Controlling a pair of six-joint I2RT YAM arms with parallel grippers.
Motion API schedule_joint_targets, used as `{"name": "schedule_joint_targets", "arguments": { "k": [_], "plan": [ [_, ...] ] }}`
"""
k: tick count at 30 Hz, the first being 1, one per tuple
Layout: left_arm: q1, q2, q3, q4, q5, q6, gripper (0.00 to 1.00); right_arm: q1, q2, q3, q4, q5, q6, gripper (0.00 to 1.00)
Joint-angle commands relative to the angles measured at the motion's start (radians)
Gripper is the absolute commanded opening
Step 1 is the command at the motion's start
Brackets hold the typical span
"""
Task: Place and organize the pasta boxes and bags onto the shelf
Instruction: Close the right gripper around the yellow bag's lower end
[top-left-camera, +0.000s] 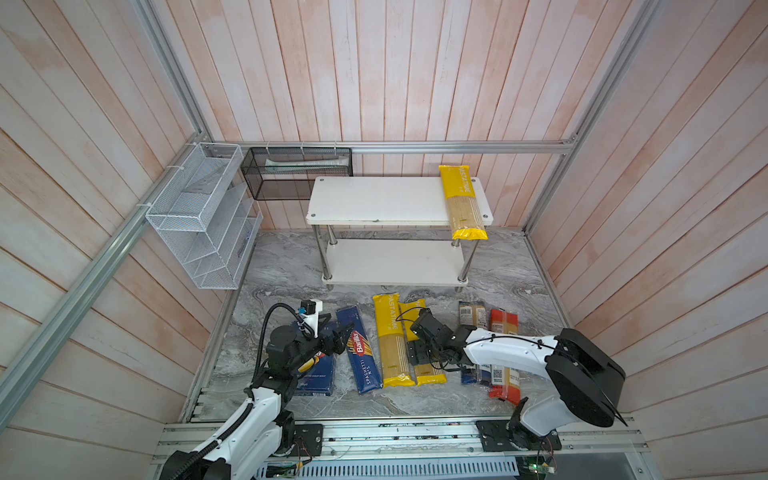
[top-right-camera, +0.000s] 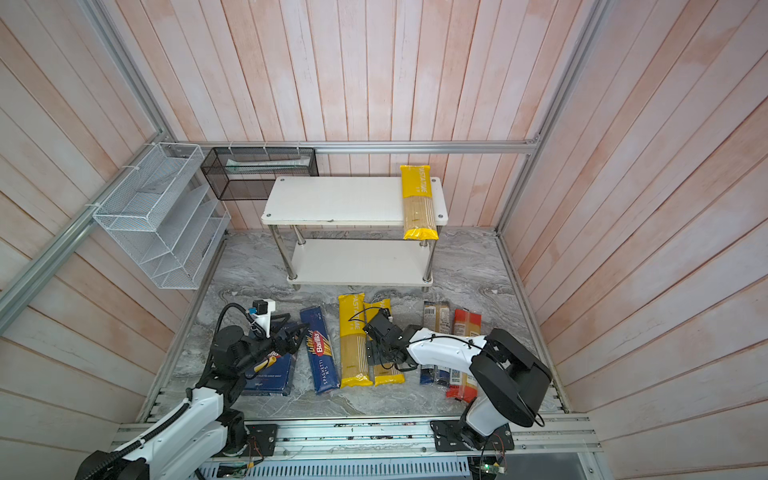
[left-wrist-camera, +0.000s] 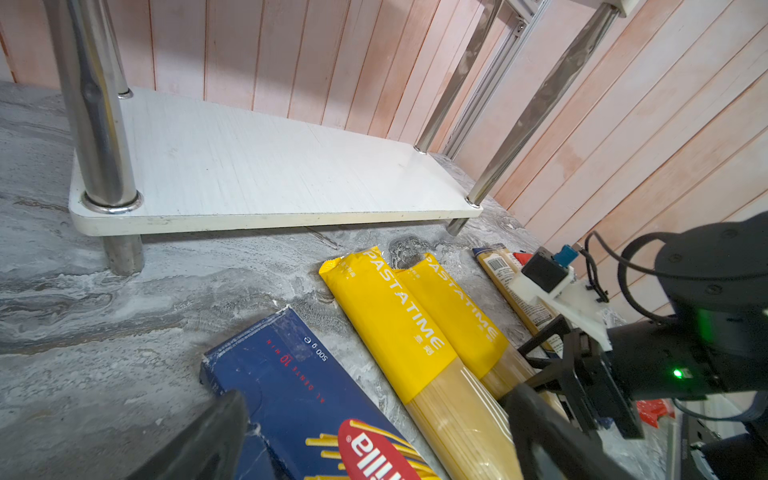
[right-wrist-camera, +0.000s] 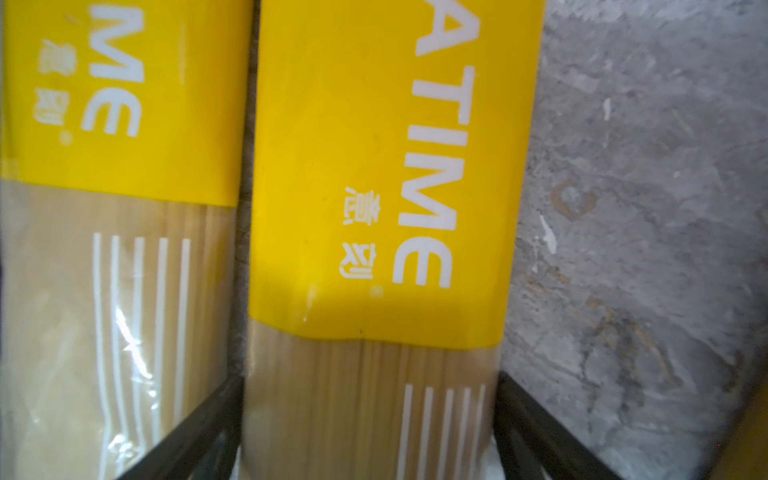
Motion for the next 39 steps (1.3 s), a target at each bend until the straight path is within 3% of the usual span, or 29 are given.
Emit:
{"name": "schedule_joint_targets", "arguments": {
  "k": [1, 29, 39],
  "plan": [
    [-0.004, -0.014, -0.013, 0.031, 0.012, 0.001, 1.0, 0.006, 0.02, 0.022, -0.047, 0.047, 0.006, 0.91],
    [-0.004, -0.031, -0.016, 0.023, 0.015, 0.005, 1.0, 0.01, 0.069, -0.007, -0.044, 0.106, 0.026, 0.9],
    [-0.004, -0.024, -0.014, 0.023, 0.01, 0.007, 1.0, 0.02, 0.061, -0.02, -0.038, 0.108, 0.049, 0.8]
  ]
}}
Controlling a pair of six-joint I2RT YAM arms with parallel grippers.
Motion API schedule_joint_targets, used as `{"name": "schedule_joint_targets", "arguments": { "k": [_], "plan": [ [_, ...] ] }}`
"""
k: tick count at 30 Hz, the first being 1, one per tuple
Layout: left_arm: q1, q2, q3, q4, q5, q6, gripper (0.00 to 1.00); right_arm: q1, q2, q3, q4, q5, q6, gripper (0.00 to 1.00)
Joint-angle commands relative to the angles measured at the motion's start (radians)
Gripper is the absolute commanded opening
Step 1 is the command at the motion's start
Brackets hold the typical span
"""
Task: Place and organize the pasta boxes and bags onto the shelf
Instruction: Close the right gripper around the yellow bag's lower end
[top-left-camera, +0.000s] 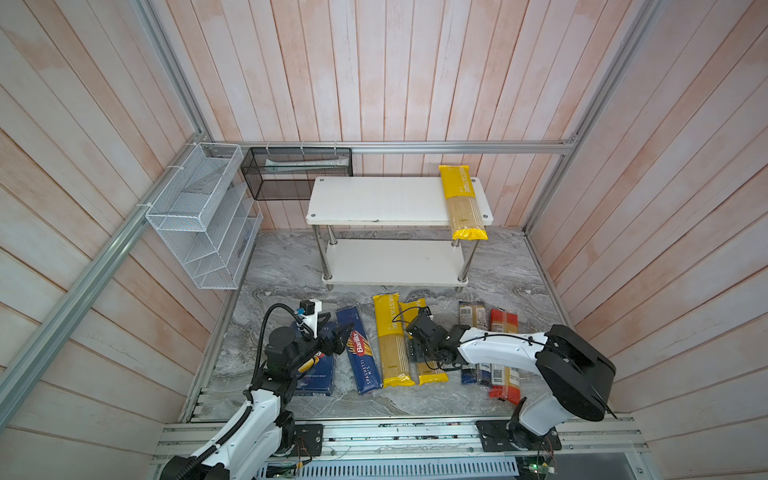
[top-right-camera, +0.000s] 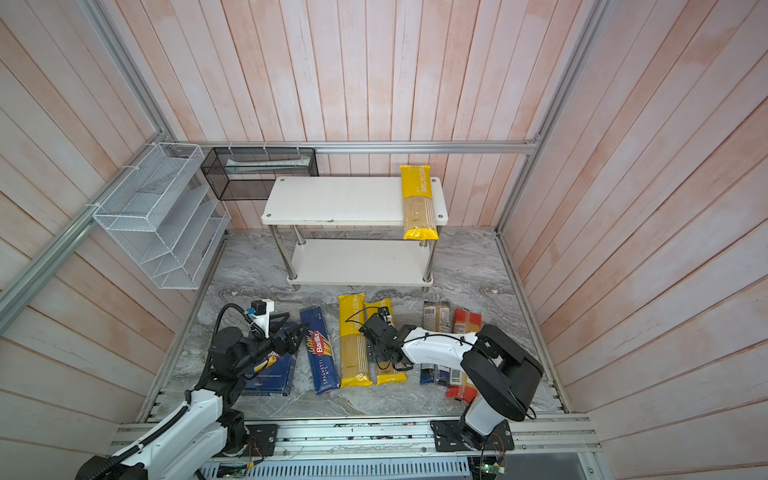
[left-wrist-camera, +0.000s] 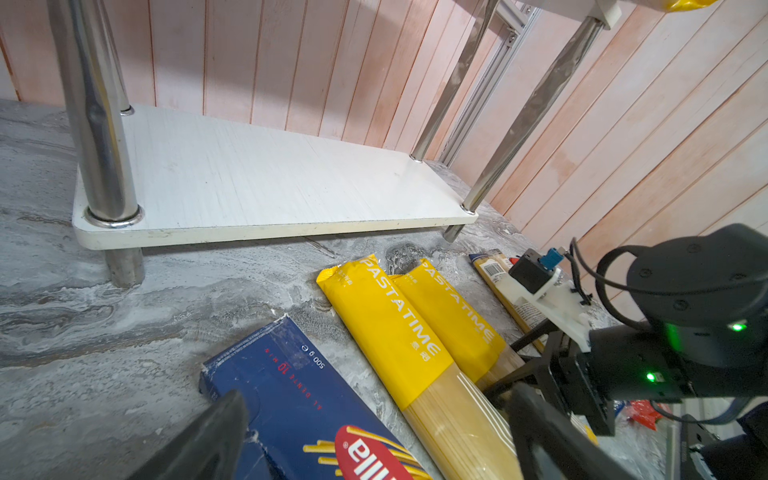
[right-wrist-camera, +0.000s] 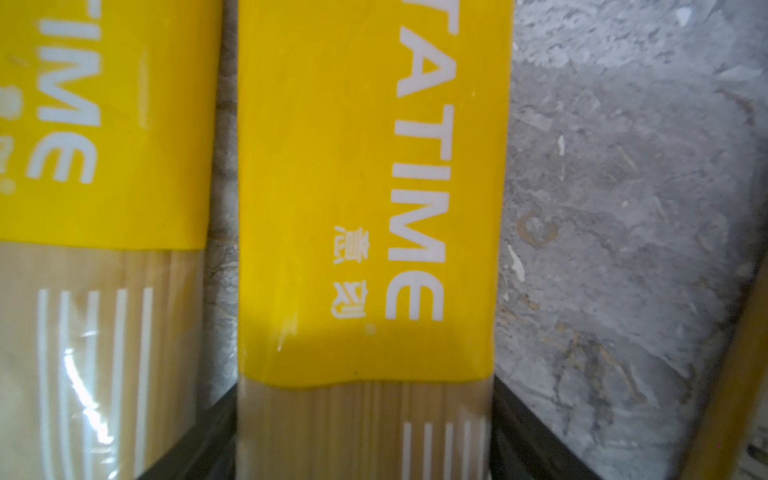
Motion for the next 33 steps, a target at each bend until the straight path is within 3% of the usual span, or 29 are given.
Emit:
{"name": "schedule_joint_targets", "arguments": {
  "k": [1, 28, 33],
  "plan": [
    [-0.004, 0.007, -0.007, 0.016, 0.012, 0.006, 1.0, 0.004, 0.009, -0.041, -0.047, 0.008, 0.029, 0.78],
    [-0.005, 0.005, -0.01, 0.024, 0.019, 0.005, 1.0, 0.005, -0.069, -0.068, -0.002, 0.007, 0.041, 0.39],
    [-0.007, 0.006, -0.009, 0.024, 0.018, 0.005, 1.0, 0.005, -0.108, -0.081, 0.021, 0.007, 0.046, 0.35]
  ]
}}
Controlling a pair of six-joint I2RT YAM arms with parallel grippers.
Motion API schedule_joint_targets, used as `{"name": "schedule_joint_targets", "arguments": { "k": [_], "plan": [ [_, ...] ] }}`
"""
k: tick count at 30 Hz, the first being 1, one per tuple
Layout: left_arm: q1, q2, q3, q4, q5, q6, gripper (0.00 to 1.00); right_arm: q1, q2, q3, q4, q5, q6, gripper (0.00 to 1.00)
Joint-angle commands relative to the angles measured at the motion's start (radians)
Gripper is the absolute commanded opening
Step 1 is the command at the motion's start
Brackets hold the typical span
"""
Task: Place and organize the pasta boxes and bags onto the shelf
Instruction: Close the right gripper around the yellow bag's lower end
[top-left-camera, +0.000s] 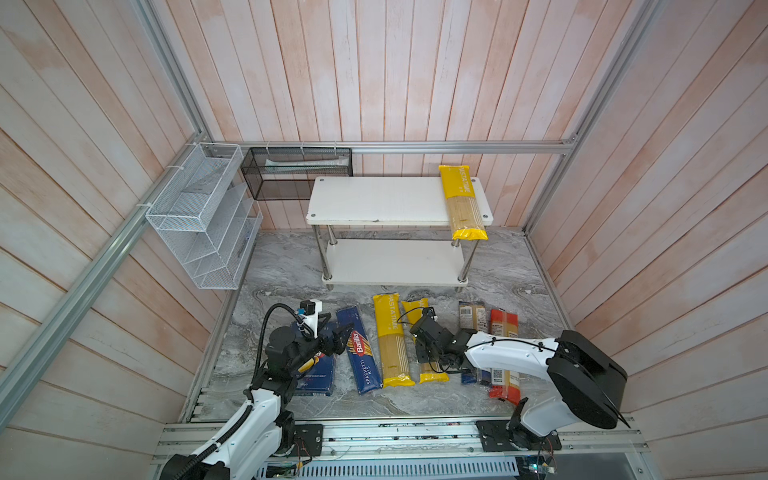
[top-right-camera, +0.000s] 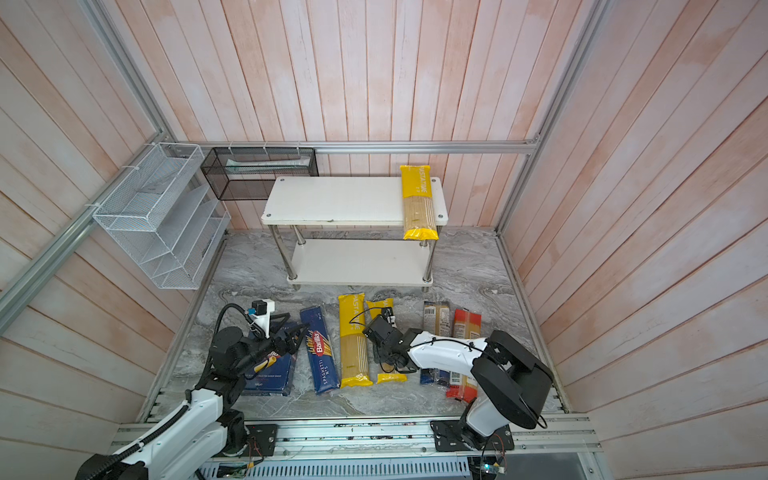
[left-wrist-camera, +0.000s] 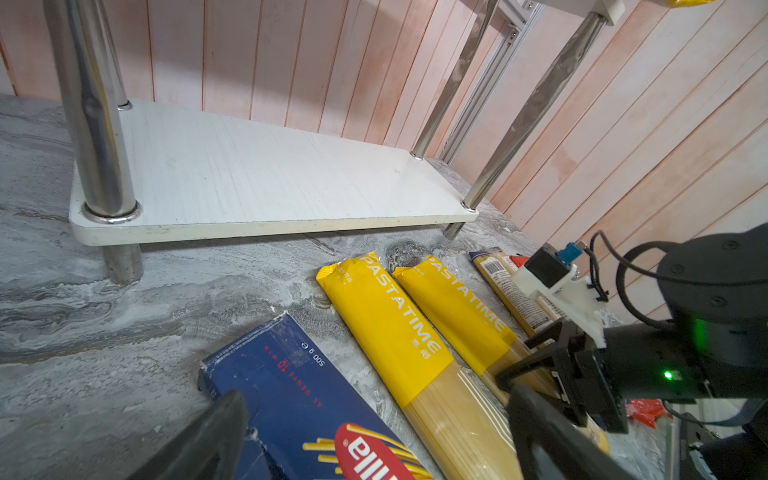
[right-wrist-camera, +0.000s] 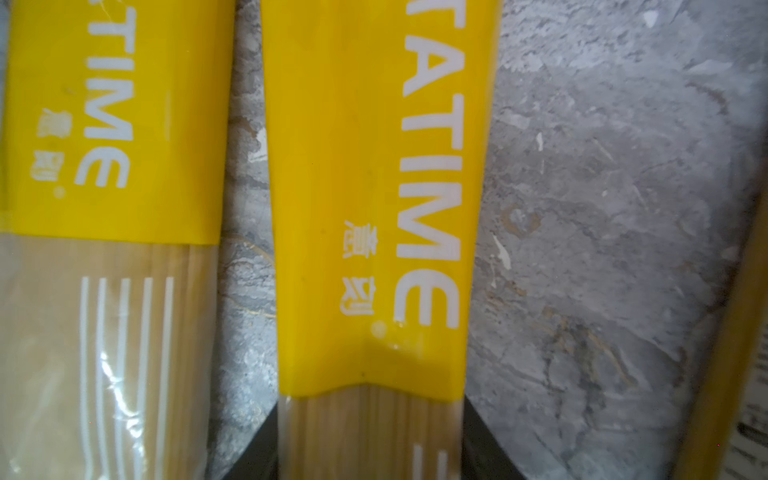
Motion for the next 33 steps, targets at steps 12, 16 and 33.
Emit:
{"name": "schedule_joint_targets", "arguments": {
  "k": [12, 16, 33],
  "plan": [
    [-0.008, 0.003, -0.008, 0.026, 0.017, 0.005, 1.0, 0.003, -0.08, -0.045, -0.041, 0.048, 0.04, 0.49],
    [-0.01, 0.003, -0.007, 0.022, 0.014, 0.006, 1.0, 0.002, -0.082, -0.043, -0.052, 0.049, 0.034, 0.7],
    [-0.011, 0.013, -0.005, 0.027, 0.014, 0.008, 1.0, 0.002, 0.002, -0.003, -0.038, 0.041, 0.015, 0.94]
  ]
}}
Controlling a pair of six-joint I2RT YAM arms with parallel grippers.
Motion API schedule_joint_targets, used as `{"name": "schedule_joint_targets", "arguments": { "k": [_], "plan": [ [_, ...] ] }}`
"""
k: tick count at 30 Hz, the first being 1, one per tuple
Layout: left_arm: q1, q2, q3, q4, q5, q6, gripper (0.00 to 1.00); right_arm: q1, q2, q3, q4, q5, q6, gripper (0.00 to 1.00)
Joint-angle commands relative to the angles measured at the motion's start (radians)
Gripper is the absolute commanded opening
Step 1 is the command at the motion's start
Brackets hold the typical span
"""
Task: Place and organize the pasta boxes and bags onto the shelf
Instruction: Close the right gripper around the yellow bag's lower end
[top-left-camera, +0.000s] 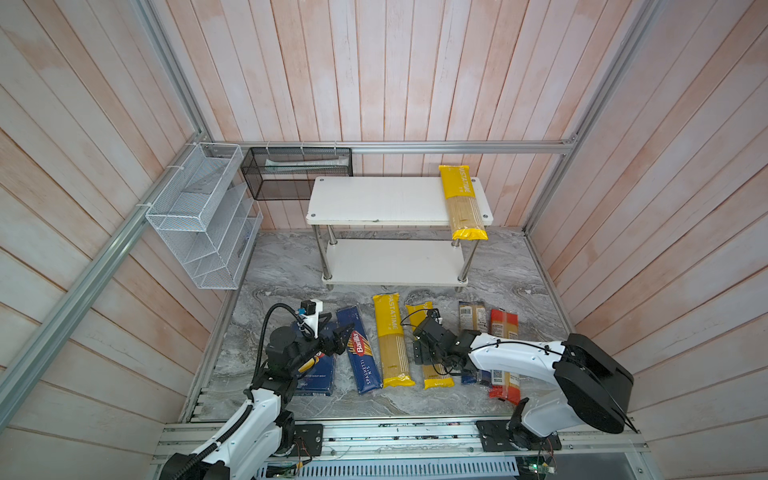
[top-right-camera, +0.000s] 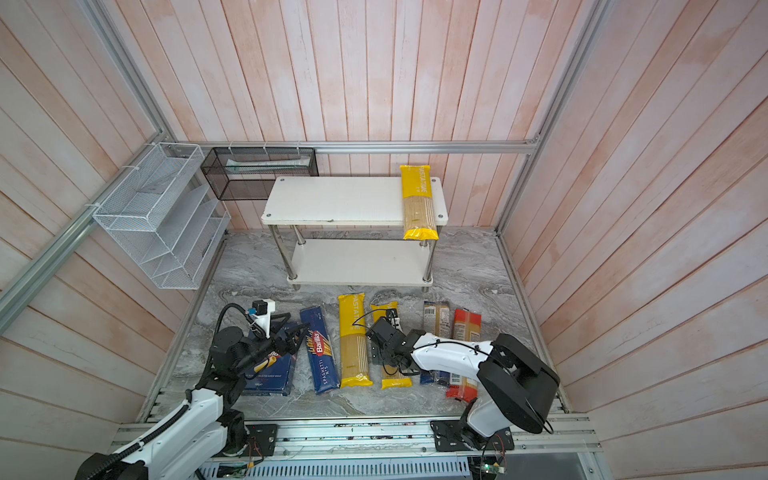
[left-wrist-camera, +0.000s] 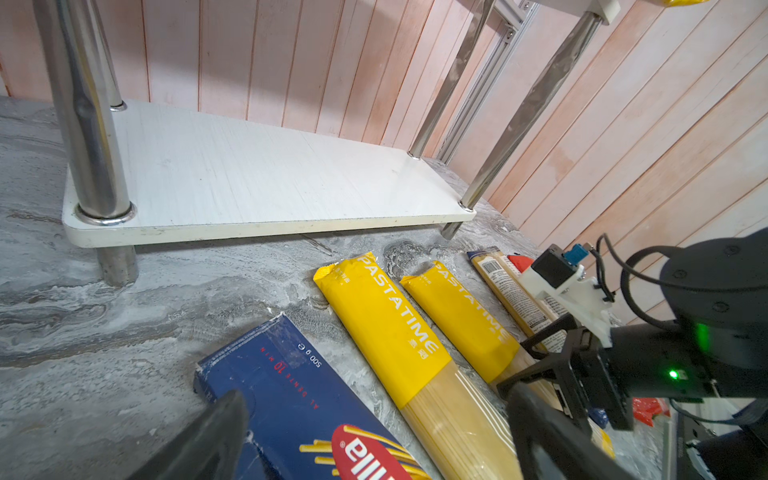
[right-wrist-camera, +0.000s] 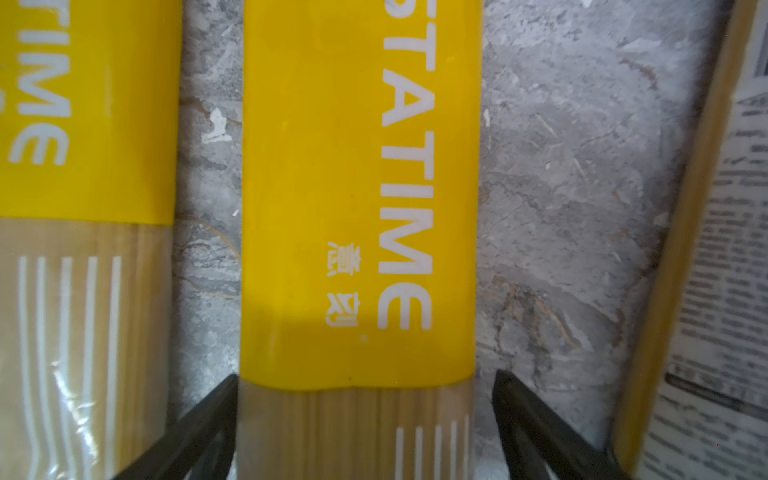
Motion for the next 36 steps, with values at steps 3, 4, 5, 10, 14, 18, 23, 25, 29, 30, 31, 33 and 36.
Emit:
{"name": "schedule_joint_targets", "arguments": {
  "k": [3, 4, 5, 10, 14, 18, 23, 25, 29, 30, 31, 33, 36],
  "plan": [
    [-0.009, 0.003, -0.005, 0.021, 0.012, 0.008, 1.0, 0.002, 0.038, 0.01, 0.018, -0.001, 0.0, 0.94],
    [-0.009, 0.002, -0.006, 0.02, 0.013, 0.007, 1.0, 0.002, 0.046, 0.012, 0.019, -0.003, 0.002, 0.94],
    [-0.008, -0.001, -0.007, 0.02, 0.012, 0.009, 1.0, 0.002, 0.055, 0.014, 0.02, -0.002, 0.002, 0.94],
    [-0.008, -0.008, -0.009, 0.017, 0.011, 0.009, 1.0, 0.002, 0.094, 0.025, 0.021, -0.005, 0.007, 0.89],
    [-0.008, -0.013, -0.009, 0.015, 0.01, 0.01, 1.0, 0.002, 0.107, 0.024, 0.021, -0.003, 0.012, 0.79],
    [-0.009, -0.01, -0.01, 0.018, 0.011, 0.009, 1.0, 0.002, 0.093, 0.018, 0.015, -0.006, 0.031, 0.71],
    [-0.009, -0.001, -0.006, 0.018, 0.011, 0.009, 1.0, 0.003, 0.019, -0.006, 0.045, -0.012, 0.05, 0.59],
    [-0.01, -0.002, -0.006, 0.018, 0.012, 0.009, 1.0, 0.003, -0.015, -0.024, 0.06, -0.011, 0.053, 0.54],
    [-0.01, -0.004, -0.008, 0.018, 0.008, 0.009, 1.0, 0.004, -0.075, -0.051, 0.076, -0.008, 0.066, 0.46],
    [-0.011, -0.004, -0.007, 0.018, 0.007, 0.01, 1.0, 0.003, -0.091, -0.061, 0.079, -0.01, 0.067, 0.43],
    [-0.012, -0.004, -0.007, 0.017, 0.01, 0.01, 1.0, 0.003, -0.103, -0.066, 0.084, -0.008, 0.069, 0.4],
    [-0.012, -0.006, -0.007, 0.016, 0.011, 0.01, 1.0, 0.003, -0.133, -0.081, 0.095, -0.004, 0.071, 0.36],
    [-0.013, -0.01, -0.009, 0.016, 0.011, 0.009, 1.0, 0.003, -0.177, -0.091, 0.104, -0.003, 0.075, 0.33]
  ]
}}
